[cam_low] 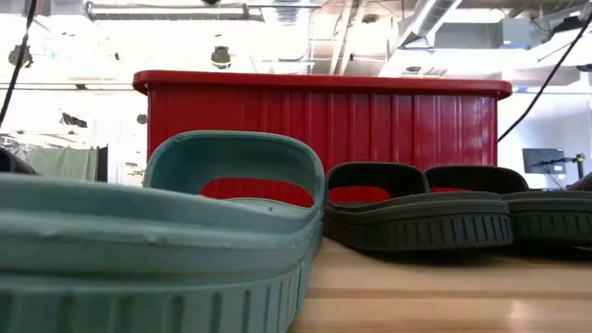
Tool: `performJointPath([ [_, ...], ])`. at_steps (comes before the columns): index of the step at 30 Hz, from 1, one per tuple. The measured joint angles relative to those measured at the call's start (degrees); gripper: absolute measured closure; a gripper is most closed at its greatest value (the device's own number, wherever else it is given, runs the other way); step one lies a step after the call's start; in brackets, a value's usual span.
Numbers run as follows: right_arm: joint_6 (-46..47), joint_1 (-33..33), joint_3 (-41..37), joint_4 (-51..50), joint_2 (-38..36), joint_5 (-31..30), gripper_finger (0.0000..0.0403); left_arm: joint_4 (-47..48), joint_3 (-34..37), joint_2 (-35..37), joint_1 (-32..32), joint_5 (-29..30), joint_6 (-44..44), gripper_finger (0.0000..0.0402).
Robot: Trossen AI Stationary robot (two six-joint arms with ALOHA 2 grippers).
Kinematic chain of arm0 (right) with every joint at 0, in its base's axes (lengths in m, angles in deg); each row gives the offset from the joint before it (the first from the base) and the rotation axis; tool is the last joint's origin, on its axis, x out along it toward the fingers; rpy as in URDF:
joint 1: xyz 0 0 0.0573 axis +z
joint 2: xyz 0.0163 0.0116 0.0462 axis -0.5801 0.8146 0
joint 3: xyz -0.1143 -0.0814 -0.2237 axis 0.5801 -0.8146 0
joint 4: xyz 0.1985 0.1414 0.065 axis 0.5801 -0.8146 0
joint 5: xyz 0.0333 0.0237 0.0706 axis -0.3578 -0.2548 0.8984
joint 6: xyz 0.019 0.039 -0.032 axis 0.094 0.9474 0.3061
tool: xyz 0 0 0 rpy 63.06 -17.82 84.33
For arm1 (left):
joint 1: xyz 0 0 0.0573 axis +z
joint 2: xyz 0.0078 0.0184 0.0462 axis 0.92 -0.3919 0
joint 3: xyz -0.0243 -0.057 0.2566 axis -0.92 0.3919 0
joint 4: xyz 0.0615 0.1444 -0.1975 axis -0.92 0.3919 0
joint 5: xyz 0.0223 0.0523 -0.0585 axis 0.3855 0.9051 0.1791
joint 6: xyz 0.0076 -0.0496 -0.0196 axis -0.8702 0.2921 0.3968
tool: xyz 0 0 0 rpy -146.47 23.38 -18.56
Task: Pick and place slides into bin
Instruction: Put the green slipper into the red container
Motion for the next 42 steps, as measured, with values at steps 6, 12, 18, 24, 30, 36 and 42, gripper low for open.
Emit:
performJointPath([
  [6, 2.1, -0.1, 0.0, 1.0, 0.0, -0.1, 0.0163, -3.7, 0.0, -5.7, -1.3, 0.7, -5.8, 0.0227],
  [12, 2.1, 0.5, 0.0, 1.0, -0.1, -0.2, 0.0163, -6.2, 0.0, -10.3, -1.8, 1.8, -8.5, 0.0227],
  [18, 1.7, 1.6, 0.0, 0.7, -0.1, -0.2, 0.0163, -4.6, -3.3, -15.3, -2.0, 5.0, -11.9, 0.0227],
  [24, 1.7, 2.4, 0.0, -0.4, -0.1, -0.2, 0.0163, 4.4, -8.5, -20.5, -1.7, 7.6, -11.8, 0.0227],
  [30, 1.7, 3.4, 0.0, -1.0, -0.1, -0.2, 0.0163, 8.5, -11.0, -23.5, -1.5, 12.2, -7.7, 0.0227],
  [36, 1.7, 3.4, 0.0, -2.1, -0.1, -0.2, 0.0163, 15.0, -11.0, -23.5, 0.3, 11.2, 0.5, 0.0254],
  [42, 1.7, 3.4, 0.0, -2.1, -0.1, -0.2, 0.0163, 16.6, -11.0, -23.4, 1.4, 7.9, 1.6, 0.0379],
])
